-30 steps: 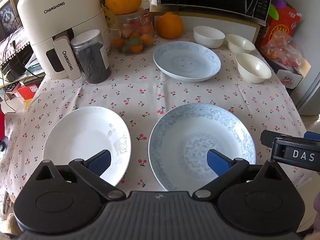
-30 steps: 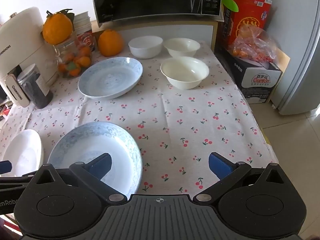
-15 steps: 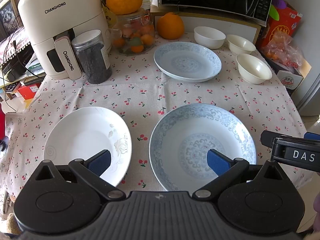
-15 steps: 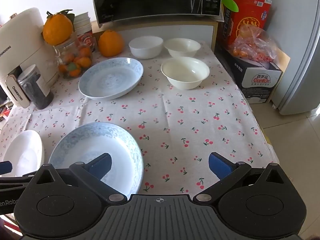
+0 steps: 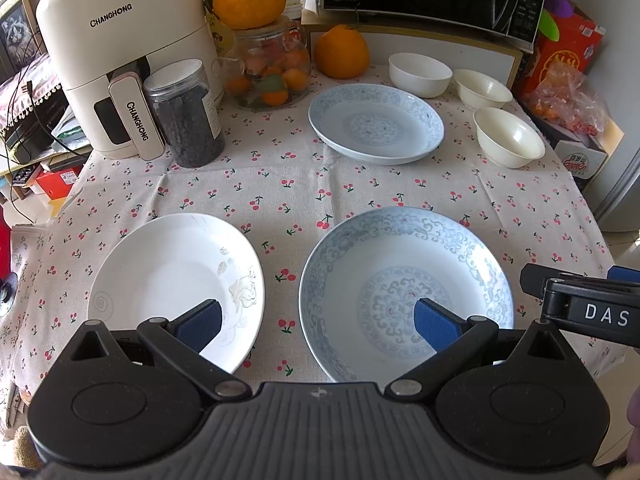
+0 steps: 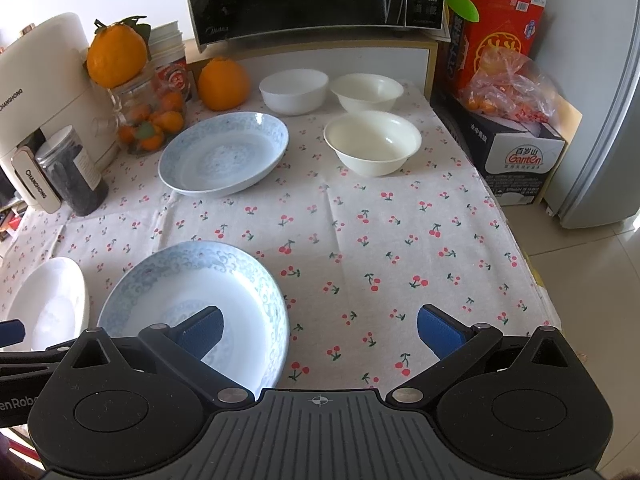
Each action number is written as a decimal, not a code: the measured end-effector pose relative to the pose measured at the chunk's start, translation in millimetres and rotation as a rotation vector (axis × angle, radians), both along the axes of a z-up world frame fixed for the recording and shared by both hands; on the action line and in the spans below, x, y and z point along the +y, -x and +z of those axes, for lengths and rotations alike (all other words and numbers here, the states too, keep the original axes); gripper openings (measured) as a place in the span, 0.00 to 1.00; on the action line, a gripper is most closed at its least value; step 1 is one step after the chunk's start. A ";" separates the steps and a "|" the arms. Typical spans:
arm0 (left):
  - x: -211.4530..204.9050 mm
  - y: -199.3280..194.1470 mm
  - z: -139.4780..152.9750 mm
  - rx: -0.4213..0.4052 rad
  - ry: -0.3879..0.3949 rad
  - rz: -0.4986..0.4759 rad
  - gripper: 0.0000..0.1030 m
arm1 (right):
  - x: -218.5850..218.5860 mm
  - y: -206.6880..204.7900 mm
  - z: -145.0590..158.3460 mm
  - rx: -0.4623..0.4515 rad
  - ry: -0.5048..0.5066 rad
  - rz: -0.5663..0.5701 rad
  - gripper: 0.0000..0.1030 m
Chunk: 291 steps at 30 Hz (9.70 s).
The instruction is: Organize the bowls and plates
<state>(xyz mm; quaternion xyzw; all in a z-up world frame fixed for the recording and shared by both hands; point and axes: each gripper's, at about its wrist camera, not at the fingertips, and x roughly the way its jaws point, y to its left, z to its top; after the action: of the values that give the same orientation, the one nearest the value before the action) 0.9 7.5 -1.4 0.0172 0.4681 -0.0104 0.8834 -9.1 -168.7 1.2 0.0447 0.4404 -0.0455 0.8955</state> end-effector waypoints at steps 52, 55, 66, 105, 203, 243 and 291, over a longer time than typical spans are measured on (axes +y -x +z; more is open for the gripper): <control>4.7 -7.7 6.2 -0.025 0.000 0.018 1.00 | -0.2 -7.0 2.9 0.014 -0.004 -0.017 1.00; 5.0 -9.4 6.5 -0.025 -0.002 0.015 1.00 | 0.2 -8.6 3.0 0.015 0.001 -0.021 1.00; 6.3 -26.9 9.4 -0.019 0.030 -0.029 0.99 | -3.4 -25.5 11.5 0.033 -0.041 -0.036 1.00; 52.4 -182.0 -36.2 -0.005 0.397 0.098 0.79 | -50.8 -190.6 -49.5 0.119 -0.615 -0.077 0.99; 28.6 -175.4 -48.4 0.031 0.230 -0.111 0.66 | -63.0 -177.2 -63.3 0.190 -0.520 -0.085 0.44; 43.7 -85.7 -35.9 -0.039 0.032 -0.479 0.99 | -28.2 -81.2 -24.6 0.215 -0.262 0.275 0.87; 39.8 -86.6 -52.4 0.195 0.133 -0.528 0.19 | -33.8 -68.8 -46.1 0.409 -0.433 0.176 0.23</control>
<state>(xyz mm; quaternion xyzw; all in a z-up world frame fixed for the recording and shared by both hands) 87.6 47.3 -53.8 0.0795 0.5285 -0.2725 0.8001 59.7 -202.5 -44.8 0.1859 0.6131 0.1189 0.7585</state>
